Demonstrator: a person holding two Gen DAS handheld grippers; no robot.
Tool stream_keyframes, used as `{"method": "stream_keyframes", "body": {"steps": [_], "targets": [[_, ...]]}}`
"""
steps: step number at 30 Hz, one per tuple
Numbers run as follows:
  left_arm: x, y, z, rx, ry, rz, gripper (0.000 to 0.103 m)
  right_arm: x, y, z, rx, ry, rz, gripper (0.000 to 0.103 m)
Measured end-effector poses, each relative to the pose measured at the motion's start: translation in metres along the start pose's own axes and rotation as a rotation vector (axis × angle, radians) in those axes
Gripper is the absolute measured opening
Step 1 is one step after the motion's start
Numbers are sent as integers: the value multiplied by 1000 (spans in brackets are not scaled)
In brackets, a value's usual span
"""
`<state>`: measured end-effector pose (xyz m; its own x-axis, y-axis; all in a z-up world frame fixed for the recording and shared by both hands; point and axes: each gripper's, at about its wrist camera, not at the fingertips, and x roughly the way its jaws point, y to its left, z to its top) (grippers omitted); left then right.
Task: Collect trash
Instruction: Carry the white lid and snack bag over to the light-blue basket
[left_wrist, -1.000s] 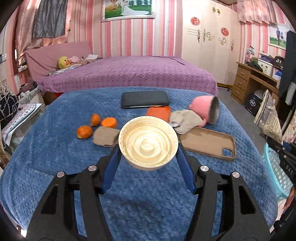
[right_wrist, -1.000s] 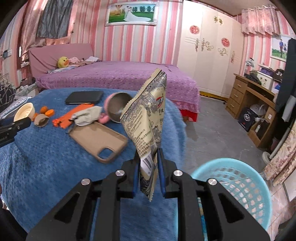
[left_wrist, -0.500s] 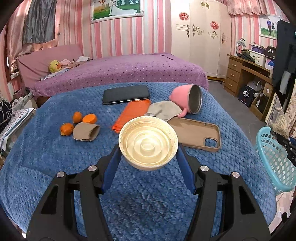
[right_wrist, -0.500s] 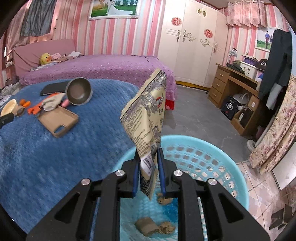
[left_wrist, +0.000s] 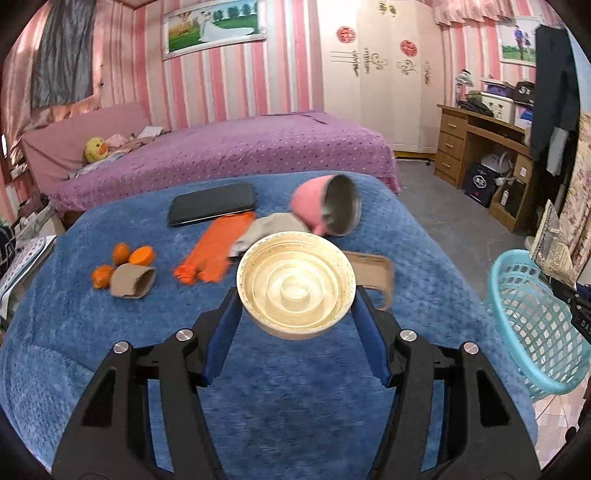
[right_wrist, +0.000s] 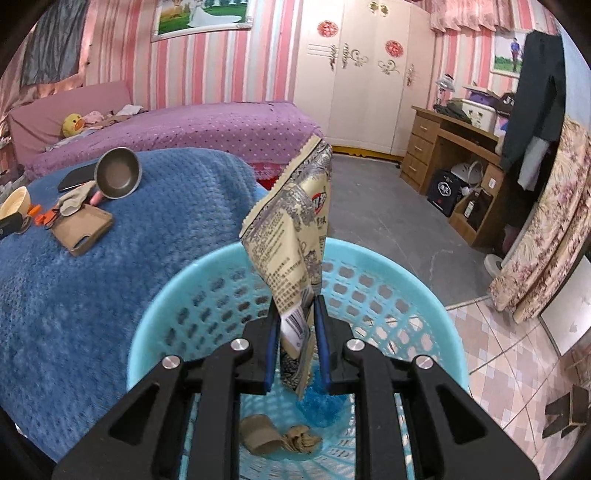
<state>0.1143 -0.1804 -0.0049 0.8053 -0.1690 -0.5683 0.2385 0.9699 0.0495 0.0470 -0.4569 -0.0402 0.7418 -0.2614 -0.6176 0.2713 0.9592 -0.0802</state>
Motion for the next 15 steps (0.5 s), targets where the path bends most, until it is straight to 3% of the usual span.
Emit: {"method": "stream_keyframes", "body": {"steps": [4,15], "targets": [[5,-34,-2,-12,21,-86,59,3,-15,-4,13,18,-20,19],[11,-146,-5,96,27,-210,59,5,-61,-9,99,20,-42,19]]}}
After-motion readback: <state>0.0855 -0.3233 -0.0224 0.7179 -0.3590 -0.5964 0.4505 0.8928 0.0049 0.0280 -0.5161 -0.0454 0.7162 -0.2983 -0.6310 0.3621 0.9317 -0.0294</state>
